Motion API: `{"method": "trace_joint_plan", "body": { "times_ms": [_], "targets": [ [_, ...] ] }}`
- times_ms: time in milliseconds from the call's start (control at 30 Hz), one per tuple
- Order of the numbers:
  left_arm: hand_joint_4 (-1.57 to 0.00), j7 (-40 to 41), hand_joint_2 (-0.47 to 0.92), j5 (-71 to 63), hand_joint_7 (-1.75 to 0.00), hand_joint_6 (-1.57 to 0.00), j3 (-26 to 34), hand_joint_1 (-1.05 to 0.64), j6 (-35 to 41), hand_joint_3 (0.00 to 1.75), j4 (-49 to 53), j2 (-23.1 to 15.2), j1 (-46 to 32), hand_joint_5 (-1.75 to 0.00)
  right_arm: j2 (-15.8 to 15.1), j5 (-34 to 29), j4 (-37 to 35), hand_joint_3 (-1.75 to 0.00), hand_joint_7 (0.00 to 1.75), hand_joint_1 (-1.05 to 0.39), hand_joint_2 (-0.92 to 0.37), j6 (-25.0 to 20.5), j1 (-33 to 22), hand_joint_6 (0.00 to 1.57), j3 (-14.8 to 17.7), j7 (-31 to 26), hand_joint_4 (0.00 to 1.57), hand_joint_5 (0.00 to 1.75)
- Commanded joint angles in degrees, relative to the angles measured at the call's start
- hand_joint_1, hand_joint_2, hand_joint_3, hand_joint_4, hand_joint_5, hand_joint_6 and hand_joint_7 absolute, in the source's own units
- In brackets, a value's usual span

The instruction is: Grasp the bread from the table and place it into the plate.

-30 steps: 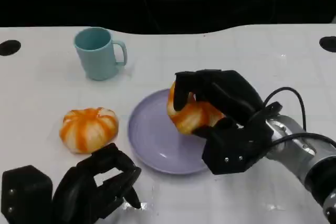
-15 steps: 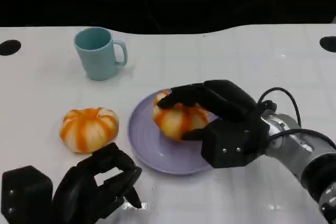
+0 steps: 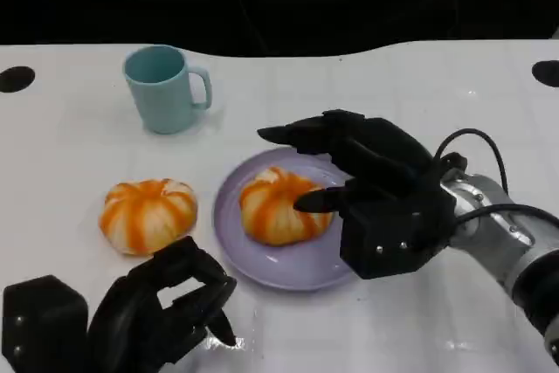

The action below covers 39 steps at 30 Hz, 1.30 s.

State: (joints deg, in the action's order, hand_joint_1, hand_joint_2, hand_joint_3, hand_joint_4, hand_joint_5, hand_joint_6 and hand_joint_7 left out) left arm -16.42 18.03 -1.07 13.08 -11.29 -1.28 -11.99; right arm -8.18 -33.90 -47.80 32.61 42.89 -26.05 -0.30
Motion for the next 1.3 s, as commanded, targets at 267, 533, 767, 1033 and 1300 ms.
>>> {"method": "trace_joint_plan", "body": {
  "times_ms": [267, 533, 767, 1033, 1300],
  "targets": [
    [-0.74, 0.41, 0.92, -0.23, -1.57, -0.63, 0.19, -0.56, -0.19, 0.21, -0.26, -0.73, -0.35, -1.75, -6.15, 4.39, 12.48, -0.21, 0.04, -0.61, -0.92, -1.29, -7.03, 0.37, 3.64, 5.22, 0.19, 0.39],
    [-0.74, 0.54, 0.92, -0.29, -1.58, -0.62, 0.13, -0.55, -0.17, 0.22, -0.34, -0.76, -0.45, -1.75, -11.44, 8.87, 22.02, -0.12, 0.07, -0.53, -0.92, 0.18, -14.25, 0.46, 7.56, 9.18, 0.3, 0.45],
    [-0.74, 0.13, 0.92, 0.28, -1.58, -0.62, 0.25, -0.56, -0.21, 0.2, -0.42, -0.77, -0.49, -1.75, -15.56, 12.92, 28.57, -0.01, 0.13, -0.32, -0.89, 2.24, -21.46, 0.67, 10.97, 11.71, 0.52, 0.58],
    [-0.73, 0.01, 0.92, 0.42, -1.58, -0.62, 0.29, -0.57, -0.16, 0.2, -0.36, -0.96, -0.48, -1.75, -18.39, 15.7, 32.58, -0.02, 0.16, -0.22, -0.91, 3.33, -26.55, 0.97, 13.92, 13.95, 0.68, 0.9],
    [-0.72, -0.03, 0.92, 0.52, -1.58, -0.61, 0.26, -0.56, -0.08, 0.21, -0.43, -0.97, -0.42, -1.75, -21.49, 15.02, 42.58, -0.05, 0.25, -0.17, -0.91, -1.65, -33.08, 1.17, 15.6, 17.79, 0.85, 1.38]
  ]
}}
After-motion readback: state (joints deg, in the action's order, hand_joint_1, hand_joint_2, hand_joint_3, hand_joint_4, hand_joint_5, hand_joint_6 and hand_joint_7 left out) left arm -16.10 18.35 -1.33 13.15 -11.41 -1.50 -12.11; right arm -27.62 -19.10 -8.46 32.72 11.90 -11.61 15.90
